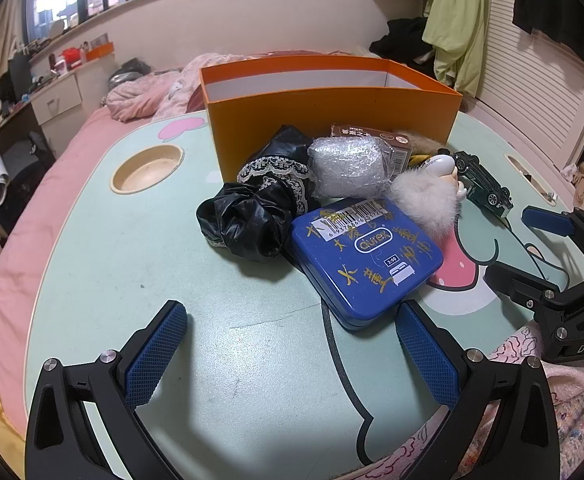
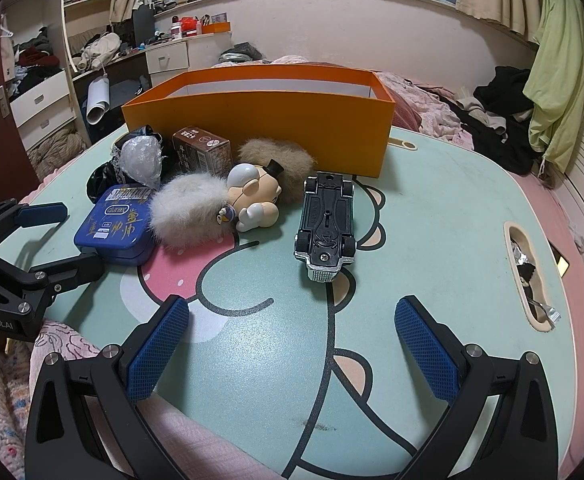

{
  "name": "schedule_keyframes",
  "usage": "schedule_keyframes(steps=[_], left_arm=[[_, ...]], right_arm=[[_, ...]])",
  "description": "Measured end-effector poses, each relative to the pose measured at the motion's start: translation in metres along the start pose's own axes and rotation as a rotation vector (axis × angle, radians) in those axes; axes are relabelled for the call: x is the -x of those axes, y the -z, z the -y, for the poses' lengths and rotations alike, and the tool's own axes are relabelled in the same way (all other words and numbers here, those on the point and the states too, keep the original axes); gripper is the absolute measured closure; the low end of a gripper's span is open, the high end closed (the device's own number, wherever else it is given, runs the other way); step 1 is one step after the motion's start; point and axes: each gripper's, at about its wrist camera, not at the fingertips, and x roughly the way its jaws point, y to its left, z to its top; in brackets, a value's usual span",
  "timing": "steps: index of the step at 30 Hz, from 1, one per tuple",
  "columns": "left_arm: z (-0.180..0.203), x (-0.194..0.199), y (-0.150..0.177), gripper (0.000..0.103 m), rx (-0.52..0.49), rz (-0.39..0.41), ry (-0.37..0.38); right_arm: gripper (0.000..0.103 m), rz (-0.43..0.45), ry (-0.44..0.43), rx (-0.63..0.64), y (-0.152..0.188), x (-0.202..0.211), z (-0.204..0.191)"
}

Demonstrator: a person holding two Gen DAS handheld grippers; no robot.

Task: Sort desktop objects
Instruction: 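Reach the left gripper into the orange box toward the red-and-black block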

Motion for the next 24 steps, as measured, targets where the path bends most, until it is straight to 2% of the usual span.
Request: schedule_keyframes(steps=[5,8,12,14,18,19,22,24], left_arm=[[0.001,0.001,-0.001,0.0,-0.009,-0.006,0.002],[0.003,0.014,-0.007,0.0,-0.021,0.026,0.004],[0.013,0.04,-0.044,0.0,-0.04,0.099,0.059],[0.02,0.045,-0.071,0.002,-0.047,0.102,0.107],[0.039,0.022,-0.132,0.01,-0.04,-0.003,0.253],[0.044,0.012,-0.144,0.016,-0.035,-0.033,0.274],[0.053,-0.023,-0.179,0.03,0.005,-0.121,0.296],[0.057,-0.05,-0.197,0.031,0.066,-0.176,0.315]], right_arm=[[0.0,0.001,-0.001,0.0,0.0,0.0,0.001],[0.0,0.003,-0.004,-0.001,0.003,0.008,0.006],[0.0,0.004,-0.003,-0.001,0.006,0.013,0.005],[0.0,0.004,-0.003,-0.001,0.006,0.013,0.005],[0.0,0.003,-0.003,-0.001,0.006,0.014,0.005],[0.0,0.003,-0.003,-0.001,0.006,0.014,0.005],[0.0,0.004,-0.004,-0.001,0.006,0.014,0.005],[0.0,0.003,-0.004,-0.001,0.006,0.014,0.004]])
